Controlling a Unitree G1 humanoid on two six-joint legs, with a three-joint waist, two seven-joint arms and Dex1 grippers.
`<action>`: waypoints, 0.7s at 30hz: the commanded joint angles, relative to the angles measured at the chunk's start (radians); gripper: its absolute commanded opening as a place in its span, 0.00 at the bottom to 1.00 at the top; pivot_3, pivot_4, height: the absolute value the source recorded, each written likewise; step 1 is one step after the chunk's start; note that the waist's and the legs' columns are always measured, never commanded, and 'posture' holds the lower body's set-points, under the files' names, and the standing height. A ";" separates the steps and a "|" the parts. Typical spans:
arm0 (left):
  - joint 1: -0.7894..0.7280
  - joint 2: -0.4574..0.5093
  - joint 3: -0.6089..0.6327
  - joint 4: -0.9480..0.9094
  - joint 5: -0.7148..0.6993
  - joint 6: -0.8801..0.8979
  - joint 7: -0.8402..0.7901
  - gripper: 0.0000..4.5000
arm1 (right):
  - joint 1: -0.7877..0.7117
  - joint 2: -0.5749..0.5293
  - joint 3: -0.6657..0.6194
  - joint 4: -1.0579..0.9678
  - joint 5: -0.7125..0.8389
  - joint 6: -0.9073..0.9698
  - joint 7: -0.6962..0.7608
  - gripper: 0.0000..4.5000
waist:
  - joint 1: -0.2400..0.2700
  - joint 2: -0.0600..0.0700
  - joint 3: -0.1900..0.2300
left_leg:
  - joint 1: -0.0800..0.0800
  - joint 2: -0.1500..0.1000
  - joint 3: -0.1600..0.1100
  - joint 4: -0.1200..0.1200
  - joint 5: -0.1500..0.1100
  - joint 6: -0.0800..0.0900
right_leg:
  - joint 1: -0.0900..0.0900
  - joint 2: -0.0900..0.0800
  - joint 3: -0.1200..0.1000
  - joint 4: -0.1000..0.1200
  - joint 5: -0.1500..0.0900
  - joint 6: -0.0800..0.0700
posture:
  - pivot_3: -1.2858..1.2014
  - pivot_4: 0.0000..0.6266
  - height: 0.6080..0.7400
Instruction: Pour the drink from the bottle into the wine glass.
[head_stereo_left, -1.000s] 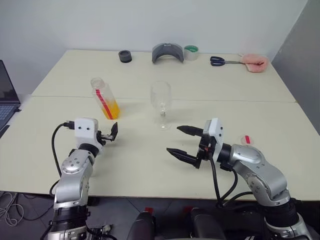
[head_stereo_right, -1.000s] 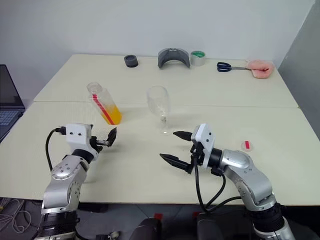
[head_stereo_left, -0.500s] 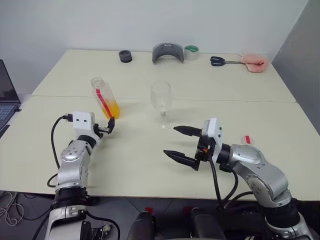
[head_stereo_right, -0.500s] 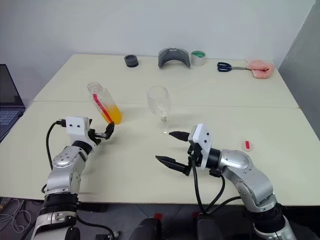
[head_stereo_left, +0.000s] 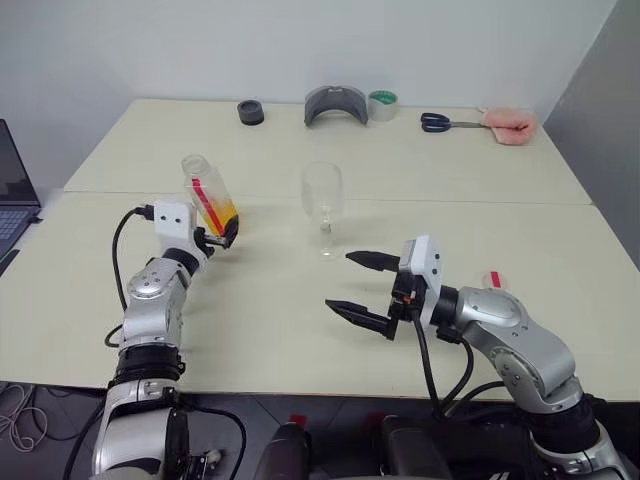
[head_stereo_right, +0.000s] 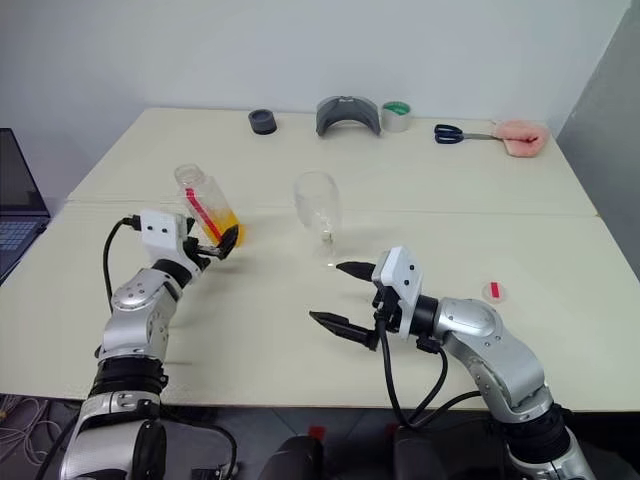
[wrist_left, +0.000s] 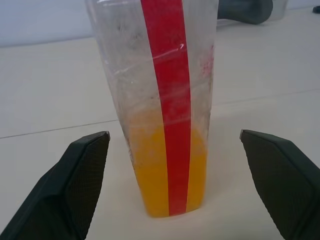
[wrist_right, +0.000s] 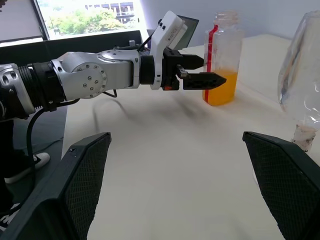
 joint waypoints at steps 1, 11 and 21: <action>-0.041 0.023 0.001 0.011 0.007 -0.030 0.002 1.00 | -0.015 0.005 -0.008 -0.040 0.010 -0.022 0.000 1.00 | 0.000 0.000 0.000 | 0.000 0.000 0.000 0.000 0.000 0.000 | 0.000 0.000 0.000 0.000 0.000 0.000 | 0.52 0.24 1.00; -0.123 0.029 0.008 0.094 0.005 -0.058 0.009 1.00 | -0.023 0.009 -0.003 -0.037 0.009 -0.022 0.000 1.00 | -0.001 0.000 0.000 | 0.000 0.000 0.000 0.001 0.000 0.000 | 0.000 0.000 0.000 0.000 0.000 0.000 | 0.52 0.24 1.00; -0.168 0.023 0.007 0.144 -0.014 -0.058 -0.014 0.87 | -0.027 0.011 0.001 -0.025 -0.003 -0.032 -0.002 1.00 | 0.000 0.000 0.000 | -0.001 0.000 -0.001 0.002 0.000 0.000 | 0.000 0.000 -0.001 0.000 0.000 0.000 | 0.52 0.24 1.00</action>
